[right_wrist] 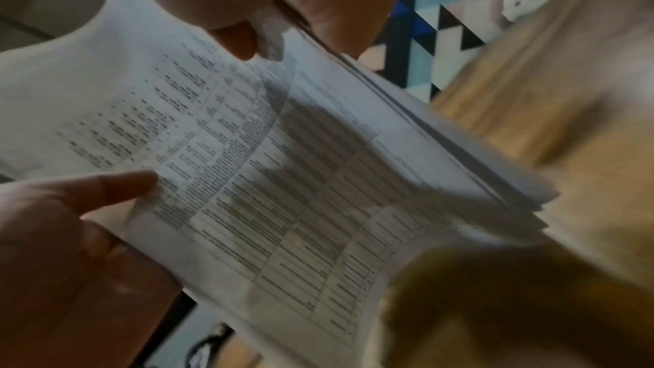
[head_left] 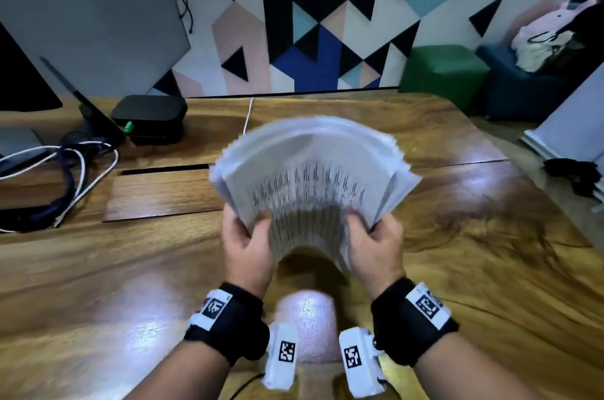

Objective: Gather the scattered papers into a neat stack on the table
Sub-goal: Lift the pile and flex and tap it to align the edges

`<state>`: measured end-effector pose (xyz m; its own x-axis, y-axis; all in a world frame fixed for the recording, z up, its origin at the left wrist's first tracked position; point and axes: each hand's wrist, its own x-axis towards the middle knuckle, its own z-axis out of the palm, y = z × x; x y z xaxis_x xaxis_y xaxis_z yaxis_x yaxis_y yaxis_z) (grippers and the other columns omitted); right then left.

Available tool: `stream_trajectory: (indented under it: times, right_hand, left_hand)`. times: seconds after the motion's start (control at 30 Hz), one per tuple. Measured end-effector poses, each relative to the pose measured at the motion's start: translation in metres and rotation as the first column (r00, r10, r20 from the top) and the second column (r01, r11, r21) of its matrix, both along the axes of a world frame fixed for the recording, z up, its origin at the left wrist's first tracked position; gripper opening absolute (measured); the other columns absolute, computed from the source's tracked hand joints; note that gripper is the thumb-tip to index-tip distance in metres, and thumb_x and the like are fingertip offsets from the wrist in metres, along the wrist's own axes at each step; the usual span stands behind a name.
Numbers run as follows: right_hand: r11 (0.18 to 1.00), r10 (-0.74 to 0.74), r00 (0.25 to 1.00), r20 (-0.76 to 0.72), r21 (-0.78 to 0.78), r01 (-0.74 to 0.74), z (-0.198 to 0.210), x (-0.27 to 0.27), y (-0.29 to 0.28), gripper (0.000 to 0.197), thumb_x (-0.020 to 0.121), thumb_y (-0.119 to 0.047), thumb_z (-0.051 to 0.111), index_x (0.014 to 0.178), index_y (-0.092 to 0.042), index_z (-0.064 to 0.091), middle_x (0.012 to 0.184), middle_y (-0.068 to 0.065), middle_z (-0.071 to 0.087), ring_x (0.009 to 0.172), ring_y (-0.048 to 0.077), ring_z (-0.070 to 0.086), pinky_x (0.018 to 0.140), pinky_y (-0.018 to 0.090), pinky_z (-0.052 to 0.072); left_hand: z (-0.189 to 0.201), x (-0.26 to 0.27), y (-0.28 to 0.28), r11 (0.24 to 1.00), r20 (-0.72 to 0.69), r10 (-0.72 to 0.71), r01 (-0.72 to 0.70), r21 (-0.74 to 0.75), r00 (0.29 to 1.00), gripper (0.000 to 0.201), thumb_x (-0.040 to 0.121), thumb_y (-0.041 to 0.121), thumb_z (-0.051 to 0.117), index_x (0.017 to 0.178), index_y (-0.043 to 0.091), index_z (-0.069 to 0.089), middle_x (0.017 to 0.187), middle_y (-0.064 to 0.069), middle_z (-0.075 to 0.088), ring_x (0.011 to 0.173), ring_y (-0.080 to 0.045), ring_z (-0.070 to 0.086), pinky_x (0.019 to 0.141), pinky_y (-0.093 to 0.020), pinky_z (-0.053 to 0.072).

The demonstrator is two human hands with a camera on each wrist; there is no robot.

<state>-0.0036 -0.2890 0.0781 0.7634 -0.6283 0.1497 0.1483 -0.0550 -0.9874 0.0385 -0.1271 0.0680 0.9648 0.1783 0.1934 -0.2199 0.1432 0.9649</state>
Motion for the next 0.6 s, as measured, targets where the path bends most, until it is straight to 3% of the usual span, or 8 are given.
stream_trajectory:
  times: [0.07, 0.13, 0.2, 0.27, 0.37, 0.47, 0.53, 0.6]
  right_hand:
    - [0.997, 0.046, 0.989, -0.142, 0.073, -0.036, -0.023, -0.006, -0.001, 0.014, 0.084, 0.003, 0.065, 0.088, -0.008, 0.072, 0.071, -0.017, 0.074, 0.074, -0.006, 0.066, 0.074, 0.021, 0.057]
    - [0.992, 0.076, 0.969, -0.233, 0.113, -0.050, -0.035, -0.009, -0.005, 0.019, 0.085, 0.001, 0.065, 0.078, -0.014, 0.073, 0.072, -0.019, 0.074, 0.079, 0.004, 0.069, 0.084, 0.033, 0.058]
    - [0.990, 0.105, 0.971, -0.214, 0.116, -0.081, -0.030, -0.008, -0.009, 0.023, 0.087, 0.002, 0.062, 0.076, -0.016, 0.071, 0.072, -0.019, 0.074, 0.081, 0.006, 0.070, 0.077, 0.026, 0.056]
    - [0.986, 0.123, 0.983, -0.136, 0.133, -0.105, -0.016, -0.006, -0.012, 0.025, 0.088, 0.009, 0.057, 0.082, -0.011, 0.070, 0.068, -0.020, 0.073, 0.070, -0.005, 0.067, 0.064, 0.012, 0.051]
    - [0.975, 0.145, 0.987, -0.070, 0.178, -0.130, -0.016, -0.007, -0.017, 0.027, 0.083, 0.017, 0.056, 0.089, -0.007, 0.067, 0.065, -0.020, 0.072, 0.065, -0.009, 0.066, 0.058, 0.008, 0.049]
    - [0.977, 0.211, 0.940, -0.269, 0.044, -0.207, -0.054, -0.014, -0.021, 0.029, 0.081, 0.009, 0.063, 0.075, -0.019, 0.070, 0.069, -0.026, 0.071, 0.082, 0.003, 0.067, 0.066, 0.011, 0.051]
    - [0.959, 0.267, 0.894, -0.361, 0.011, -0.282, -0.072, -0.018, -0.019, 0.030, 0.081, 0.003, 0.065, 0.075, -0.025, 0.075, 0.077, -0.024, 0.073, 0.088, 0.004, 0.068, 0.079, 0.020, 0.054]
    - [0.965, 0.250, 0.877, -0.409, 0.029, -0.261, -0.069, -0.015, -0.020, 0.027, 0.082, 0.001, 0.064, 0.072, -0.021, 0.074, 0.072, -0.019, 0.074, 0.076, -0.002, 0.068, 0.077, 0.028, 0.054]
  left_hand:
    - [-0.023, -0.006, 0.003, 0.999, -0.169, 0.004, 0.003, 0.039, 0.986, 0.020, 0.086, 0.004, 0.064, 0.104, 0.013, 0.061, 0.096, -0.003, 0.070, 0.089, -0.016, 0.065, 0.088, -0.046, 0.055]
    - [-0.038, -0.007, 0.007, 0.993, -0.200, -0.034, 0.056, 0.106, 0.979, 0.017, 0.088, -0.002, 0.062, 0.098, 0.011, 0.064, 0.087, 0.002, 0.075, 0.085, -0.013, 0.068, 0.086, -0.047, 0.054]
    - [-0.031, -0.007, 0.007, 0.992, -0.171, -0.058, 0.076, 0.099, 0.983, 0.023, 0.089, -0.005, 0.058, 0.094, 0.017, 0.063, 0.084, 0.013, 0.076, 0.082, -0.002, 0.068, 0.081, -0.032, 0.052]
    - [-0.013, -0.007, 0.009, 0.994, -0.069, -0.093, 0.097, 0.053, 0.993, 0.028, 0.090, -0.007, 0.055, 0.095, 0.019, 0.061, 0.087, 0.019, 0.075, 0.085, 0.003, 0.068, 0.078, -0.018, 0.051]
    - [-0.009, -0.009, 0.015, 0.992, -0.001, -0.106, 0.106, 0.063, 0.994, 0.024, 0.087, -0.007, 0.061, 0.099, 0.014, 0.061, 0.090, 0.014, 0.076, 0.086, 0.000, 0.068, 0.078, -0.016, 0.052]
    - [-0.049, -0.012, 0.020, 0.984, -0.209, -0.088, 0.119, 0.136, 0.974, 0.027, 0.079, -0.002, 0.072, 0.096, 0.016, 0.063, 0.089, 0.001, 0.075, 0.092, -0.014, 0.070, 0.081, -0.029, 0.056]
    - [-0.068, -0.014, 0.021, 0.968, -0.298, -0.105, 0.166, 0.189, 0.949, 0.023, 0.077, 0.001, 0.075, 0.092, 0.016, 0.066, 0.090, -0.003, 0.074, 0.094, -0.023, 0.070, 0.077, -0.027, 0.056]
    - [-0.067, -0.009, 0.022, 0.958, -0.302, -0.150, 0.213, 0.190, 0.942, 0.020, 0.082, 0.001, 0.072, 0.088, 0.020, 0.068, 0.081, 0.004, 0.077, 0.085, -0.011, 0.071, 0.071, -0.021, 0.055]
